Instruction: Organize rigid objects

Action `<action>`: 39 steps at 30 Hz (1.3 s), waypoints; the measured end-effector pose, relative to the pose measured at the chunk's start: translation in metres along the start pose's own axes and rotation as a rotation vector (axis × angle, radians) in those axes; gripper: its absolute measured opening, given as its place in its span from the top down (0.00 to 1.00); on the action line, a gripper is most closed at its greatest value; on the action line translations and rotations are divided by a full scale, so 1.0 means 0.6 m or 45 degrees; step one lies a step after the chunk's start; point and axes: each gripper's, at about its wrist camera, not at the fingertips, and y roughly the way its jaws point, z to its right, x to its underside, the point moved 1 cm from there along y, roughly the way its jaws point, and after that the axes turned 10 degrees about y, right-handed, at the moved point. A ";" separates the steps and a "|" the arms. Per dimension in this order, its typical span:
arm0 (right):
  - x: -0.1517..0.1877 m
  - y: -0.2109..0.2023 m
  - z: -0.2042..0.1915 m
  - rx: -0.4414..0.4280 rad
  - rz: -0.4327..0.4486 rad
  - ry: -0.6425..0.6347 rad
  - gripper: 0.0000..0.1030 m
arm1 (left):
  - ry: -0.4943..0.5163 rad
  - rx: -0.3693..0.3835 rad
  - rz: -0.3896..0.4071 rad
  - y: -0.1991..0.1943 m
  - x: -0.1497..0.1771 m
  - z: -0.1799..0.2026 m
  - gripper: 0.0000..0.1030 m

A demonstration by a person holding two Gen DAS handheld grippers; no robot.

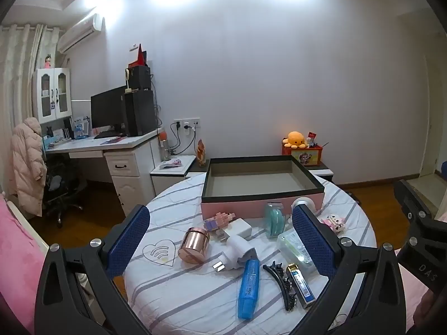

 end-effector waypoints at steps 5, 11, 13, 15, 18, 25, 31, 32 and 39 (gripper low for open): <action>0.000 0.002 0.010 -0.012 -0.001 0.028 0.00 | 0.001 0.008 0.006 -0.001 -0.004 -0.001 0.00; -0.007 -0.005 0.010 -0.009 0.014 0.041 0.00 | 0.013 -0.008 0.021 -0.008 -0.009 0.002 0.00; 0.000 -0.001 0.013 -0.001 0.012 0.031 0.00 | 0.021 -0.012 0.024 -0.012 -0.011 0.007 0.00; -0.001 -0.002 0.014 -0.002 0.009 0.032 0.00 | 0.024 -0.009 0.030 -0.016 -0.014 0.007 0.00; -0.001 -0.003 0.015 -0.004 0.009 0.035 0.00 | 0.022 -0.005 0.041 -0.020 -0.017 0.007 0.00; -0.002 -0.002 0.017 -0.012 0.008 0.040 0.00 | 0.023 -0.010 0.061 -0.024 -0.018 0.007 0.00; -0.002 -0.004 0.017 -0.016 0.009 0.043 0.00 | 0.033 -0.015 0.079 -0.028 -0.018 0.010 0.00; -0.002 -0.004 0.017 -0.014 0.010 0.044 0.00 | 0.035 -0.017 0.082 -0.029 -0.018 0.011 0.00; -0.002 -0.009 0.019 -0.015 0.007 0.053 0.00 | 0.034 -0.012 0.088 -0.031 -0.017 0.013 0.00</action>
